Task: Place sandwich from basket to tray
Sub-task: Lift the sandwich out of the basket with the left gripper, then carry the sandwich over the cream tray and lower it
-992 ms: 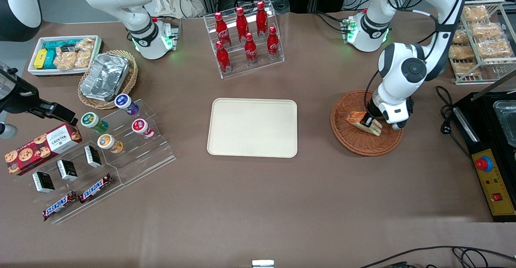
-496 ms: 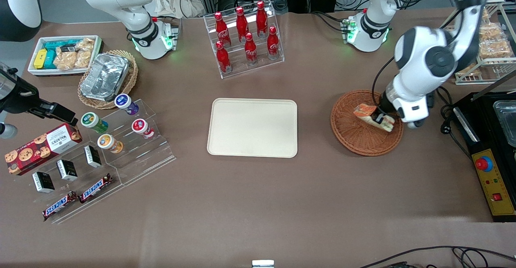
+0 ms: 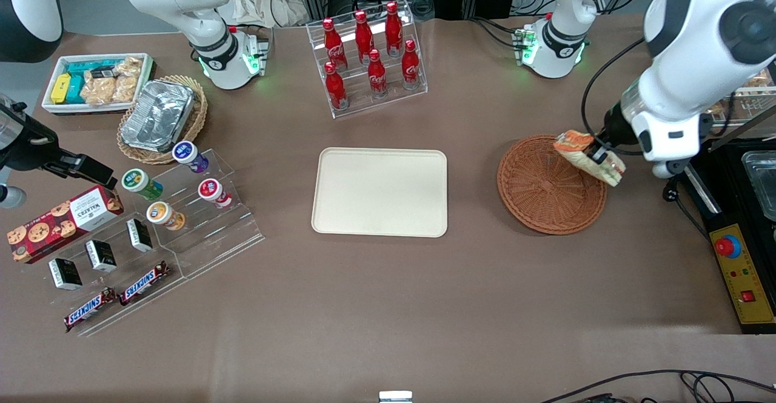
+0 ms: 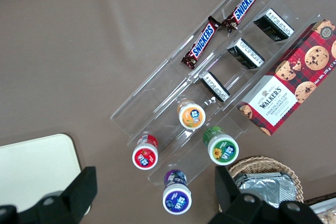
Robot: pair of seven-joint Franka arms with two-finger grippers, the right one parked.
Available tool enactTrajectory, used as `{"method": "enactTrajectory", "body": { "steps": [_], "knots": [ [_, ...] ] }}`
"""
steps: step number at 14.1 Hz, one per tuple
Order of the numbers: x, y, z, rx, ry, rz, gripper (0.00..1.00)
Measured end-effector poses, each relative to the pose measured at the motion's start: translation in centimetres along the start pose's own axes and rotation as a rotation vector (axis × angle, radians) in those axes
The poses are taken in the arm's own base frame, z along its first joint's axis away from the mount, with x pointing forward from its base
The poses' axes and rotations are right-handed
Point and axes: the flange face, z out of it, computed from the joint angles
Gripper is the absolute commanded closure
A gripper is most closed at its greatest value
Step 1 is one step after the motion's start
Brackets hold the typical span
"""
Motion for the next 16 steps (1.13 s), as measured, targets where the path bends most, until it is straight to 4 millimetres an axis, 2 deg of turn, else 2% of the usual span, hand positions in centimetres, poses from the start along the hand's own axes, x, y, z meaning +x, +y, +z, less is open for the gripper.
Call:
{"method": "enactTrajectory", "body": {
  "steps": [2, 6, 10, 13, 16],
  "knots": [
    [-0.9, 0.5, -0.8, -0.007, 0.005, 0.072, 1.0],
    [-5.3, 3.1, -0.2, 0.007, 0.009, 0.31, 1.0],
    [-9.4, 5.3, 1.3, 0.036, 0.004, 0.487, 1.0],
    [-13.2, 7.1, 2.5, 0.046, 0.006, 0.58, 1.0],
    [-16.0, 9.7, 4.8, 0.024, 0.012, 0.673, 1.0]
  ]
}}
